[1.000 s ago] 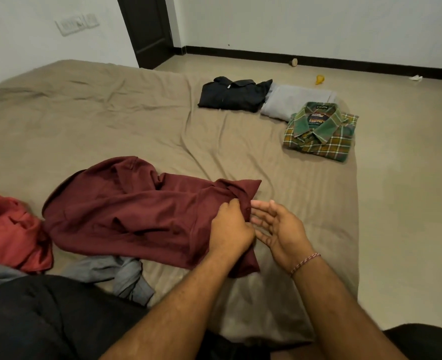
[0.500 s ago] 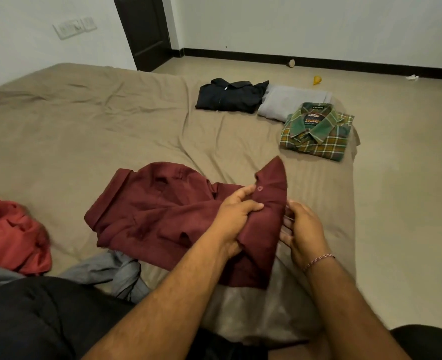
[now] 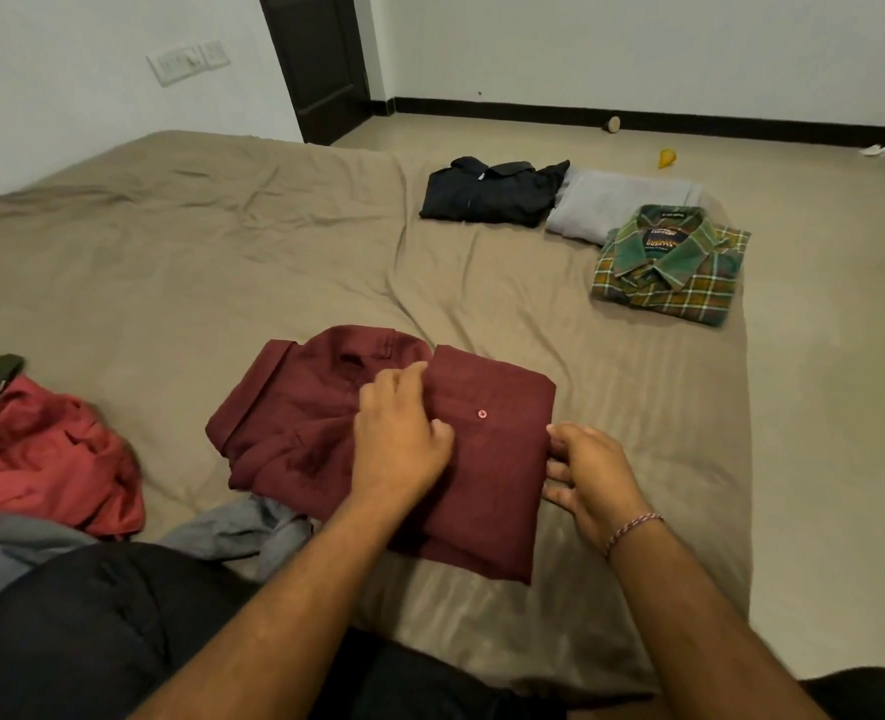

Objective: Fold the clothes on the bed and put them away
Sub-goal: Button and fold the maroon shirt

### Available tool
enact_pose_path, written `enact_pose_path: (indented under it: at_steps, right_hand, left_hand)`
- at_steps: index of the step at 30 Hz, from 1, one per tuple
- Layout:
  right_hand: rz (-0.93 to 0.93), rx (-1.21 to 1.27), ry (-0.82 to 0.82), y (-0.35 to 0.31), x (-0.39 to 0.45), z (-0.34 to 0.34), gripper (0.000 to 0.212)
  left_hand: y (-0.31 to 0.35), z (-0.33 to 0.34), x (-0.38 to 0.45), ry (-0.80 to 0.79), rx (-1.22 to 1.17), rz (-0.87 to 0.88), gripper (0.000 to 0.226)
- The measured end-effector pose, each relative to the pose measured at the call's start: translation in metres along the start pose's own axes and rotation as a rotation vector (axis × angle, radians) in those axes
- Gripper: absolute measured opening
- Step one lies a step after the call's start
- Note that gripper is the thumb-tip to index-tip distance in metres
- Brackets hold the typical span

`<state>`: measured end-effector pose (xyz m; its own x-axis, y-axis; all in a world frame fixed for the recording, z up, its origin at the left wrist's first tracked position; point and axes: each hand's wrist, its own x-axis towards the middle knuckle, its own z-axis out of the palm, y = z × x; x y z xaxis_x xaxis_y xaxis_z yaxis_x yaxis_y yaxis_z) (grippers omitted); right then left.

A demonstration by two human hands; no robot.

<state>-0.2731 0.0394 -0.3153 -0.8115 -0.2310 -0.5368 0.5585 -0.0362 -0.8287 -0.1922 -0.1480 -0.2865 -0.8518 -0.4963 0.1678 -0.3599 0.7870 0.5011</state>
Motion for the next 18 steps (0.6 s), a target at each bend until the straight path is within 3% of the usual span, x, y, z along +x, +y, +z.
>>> enact_pose_path:
  at_steps: [2,5,8,10,13,15,18]
  right_hand:
    - [0.025,0.03,-0.043,0.001,-0.002,0.002,0.03]
    - [0.069,0.119,-0.103,0.002,-0.006,0.005,0.049]
    - [0.06,0.216,-0.189,0.0,-0.013,0.006,0.059]
    - [0.05,0.204,-0.255,-0.001,-0.017,0.006,0.063]
    - [0.025,0.156,-0.232,0.0,-0.016,0.008,0.057]
    - [-0.014,0.131,-0.149,0.0,-0.013,0.008,0.047]
    - [-0.054,0.122,-0.036,0.0,-0.009,0.008,0.033]
  left_hand:
    - [0.028,0.006,-0.013,-0.088,-0.104,0.088,0.066]
    - [0.052,0.022,-0.02,-0.291,-0.069,-0.026,0.08]
    - [0.048,0.026,-0.019,-0.263,-0.014,-0.069,0.082]
    - [0.043,0.026,-0.019,-0.269,0.012,-0.036,0.069]
    - [0.036,0.021,-0.011,-0.187,-0.061,-0.027,0.03]
    - [0.031,0.014,-0.002,-0.162,-0.17,-0.098,0.025]
    - [0.035,0.006,0.008,-0.3,-0.439,-0.161,0.019]
